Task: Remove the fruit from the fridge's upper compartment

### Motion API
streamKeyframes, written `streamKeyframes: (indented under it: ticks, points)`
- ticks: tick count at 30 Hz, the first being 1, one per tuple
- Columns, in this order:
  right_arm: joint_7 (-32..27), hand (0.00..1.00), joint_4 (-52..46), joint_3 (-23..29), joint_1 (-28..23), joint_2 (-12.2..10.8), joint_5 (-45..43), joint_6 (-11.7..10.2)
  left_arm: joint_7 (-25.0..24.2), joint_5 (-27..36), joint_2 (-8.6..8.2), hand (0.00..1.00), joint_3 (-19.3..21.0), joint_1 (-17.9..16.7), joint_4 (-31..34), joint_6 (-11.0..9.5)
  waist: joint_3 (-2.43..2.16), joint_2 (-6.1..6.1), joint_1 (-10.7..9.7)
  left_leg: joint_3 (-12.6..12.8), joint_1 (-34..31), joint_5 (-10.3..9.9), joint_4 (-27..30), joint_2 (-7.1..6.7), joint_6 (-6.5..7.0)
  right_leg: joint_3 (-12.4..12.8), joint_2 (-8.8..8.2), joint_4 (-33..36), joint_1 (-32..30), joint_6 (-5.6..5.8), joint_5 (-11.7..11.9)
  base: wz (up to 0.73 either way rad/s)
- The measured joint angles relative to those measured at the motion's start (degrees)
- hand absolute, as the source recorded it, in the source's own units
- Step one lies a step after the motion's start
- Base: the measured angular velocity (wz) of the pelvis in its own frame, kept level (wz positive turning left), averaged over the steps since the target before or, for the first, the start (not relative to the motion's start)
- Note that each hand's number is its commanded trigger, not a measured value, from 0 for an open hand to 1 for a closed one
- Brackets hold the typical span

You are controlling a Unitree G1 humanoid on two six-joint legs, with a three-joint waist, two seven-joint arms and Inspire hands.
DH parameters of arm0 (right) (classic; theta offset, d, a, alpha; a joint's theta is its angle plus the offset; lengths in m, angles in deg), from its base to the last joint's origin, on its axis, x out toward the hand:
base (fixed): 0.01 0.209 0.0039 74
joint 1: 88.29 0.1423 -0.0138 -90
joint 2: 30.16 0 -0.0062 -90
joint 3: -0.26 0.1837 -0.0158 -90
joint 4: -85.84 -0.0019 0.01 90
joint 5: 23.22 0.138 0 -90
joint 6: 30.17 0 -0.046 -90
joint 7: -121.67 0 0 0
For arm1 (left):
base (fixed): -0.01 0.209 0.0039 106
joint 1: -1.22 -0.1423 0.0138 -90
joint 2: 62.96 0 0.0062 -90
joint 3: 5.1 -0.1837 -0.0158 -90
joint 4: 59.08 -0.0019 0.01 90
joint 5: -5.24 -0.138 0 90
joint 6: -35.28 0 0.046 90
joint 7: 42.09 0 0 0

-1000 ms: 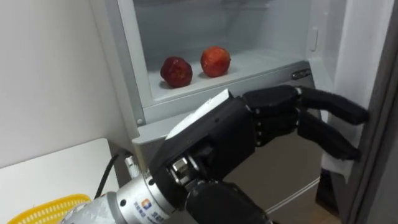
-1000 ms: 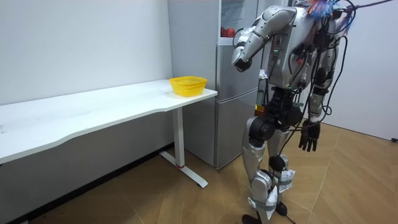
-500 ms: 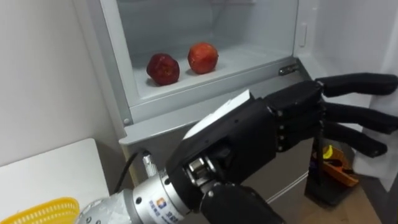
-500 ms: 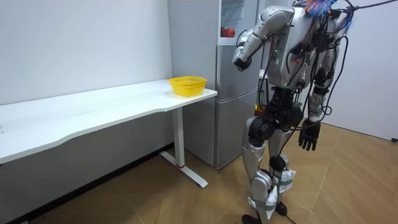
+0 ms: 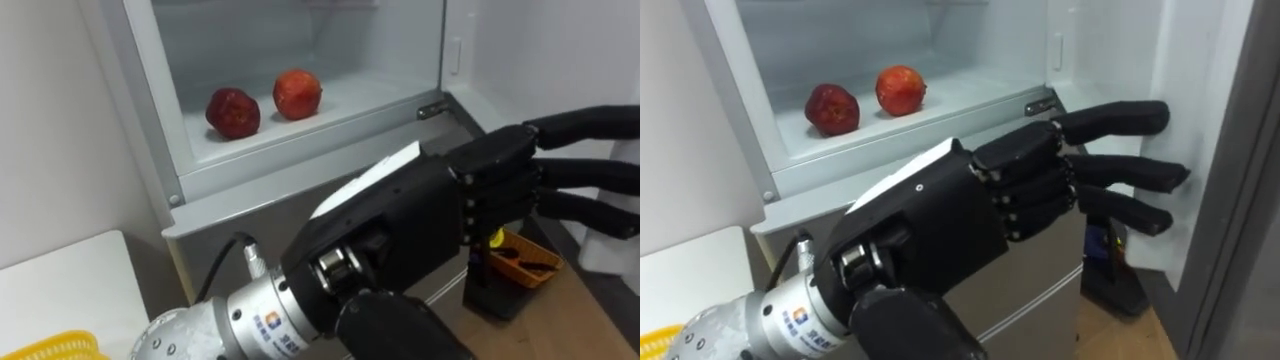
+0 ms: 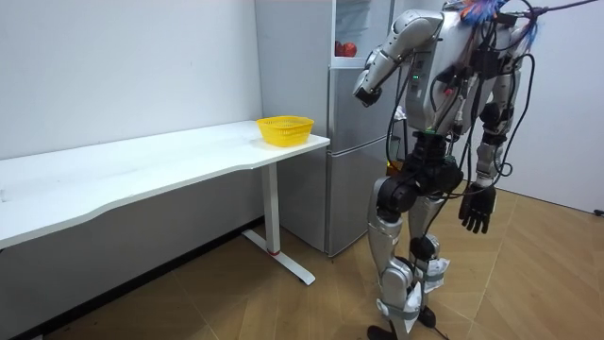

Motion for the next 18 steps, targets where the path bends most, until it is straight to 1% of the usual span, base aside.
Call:
streamKeyframes:
  ticks: [3, 5, 8, 11, 14, 15, 16, 18]
  points:
    - [0.00, 0.00, 0.01, 0.01, 0.00, 0.30, 0.00, 0.00, -0.03, -0.01, 0.00, 0.00, -0.02, 0.79, -0.16, 0.00, 0.12, 0.32, 0.02, 0.12, 0.12, -0.07, -0.02, 0.07, -0.11, 0.04, 0.13, -0.06, 0.03, -0.08, 0.04, -0.04]
    - [0.00, 0.00, 0.05, 0.04, 0.03, 0.63, -0.01, -0.01, -0.07, -0.02, -0.13, 0.00, -0.11, 2.10, -1.14, 0.00, 0.14, 0.63, 0.04, 0.23, 0.30, -0.08, -0.02, 0.06, -0.13, 0.66, 0.19, -0.06, 0.09, -0.10, 0.05, -0.06]
    - [0.01, 0.00, 0.06, 0.04, 0.06, 0.78, 0.00, 0.00, -0.08, -0.02, -0.31, 0.00, -0.61, 3.38, -2.23, 0.00, 0.16, 0.76, 0.05, 0.50, 0.50, -0.07, -0.02, 0.01, -0.13, 1.29, 0.27, -0.01, 0.11, -0.10, 0.05, -0.09]
    - [0.07, 0.00, 0.05, 0.89, 0.02, 0.84, -0.15, 0.02, -0.15, -0.03, -0.59, 0.00, -1.00, 3.94, -3.23, 0.05, 0.18, 0.87, -0.14, 1.72, 0.75, -0.08, -0.02, 0.07, -0.13, 2.05, 0.44, 0.07, 0.04, -0.05, 0.08, -0.13]
    - [0.43, 0.00, 0.09, 1.04, 0.00, 1.15, 0.13, 0.01, -0.15, 0.03, -0.75, 0.00, -1.01, 5.22, -4.86, 0.05, 0.20, 0.89, -0.65, 2.04, 0.75, -0.08, -0.03, 0.13, -0.14, 2.90, 0.74, -0.01, -0.02, 0.03, 0.21, -0.07]
    - [0.50, 0.00, 0.09, 1.03, 0.00, 1.25, 0.34, 0.01, -0.13, 0.04, -0.73, 0.00, -1.03, 5.54, -5.10, 0.04, 0.23, 0.94, -0.73, 2.13, 0.70, -0.11, -0.05, 0.19, -0.17, 2.94, 0.78, -0.04, -0.06, 0.04, 0.23, -0.05]
    - [0.50, 0.00, 0.04, 1.00, 0.07, 1.50, 0.97, 0.01, -0.04, 0.05, -0.61, 0.00, -1.05, 6.12, -5.29, 0.04, 0.36, 1.19, -0.90, 2.29, 0.58, -0.40, -0.15, 0.55, -0.23, 2.94, 0.96, -0.08, -0.24, 0.07, 0.27, -0.10]
    - [0.46, 0.00, 0.03, 0.96, 0.19, 1.74, 1.83, 0.02, 0.05, 0.25, -0.65, 0.00, -1.06, 6.37, -5.56, 0.01, 0.40, 1.51, -0.97, 3.17, 0.38, -0.59, -0.13, 0.89, -0.28, 2.96, 1.08, -0.06, -0.55, -0.02, 0.57, -0.15]
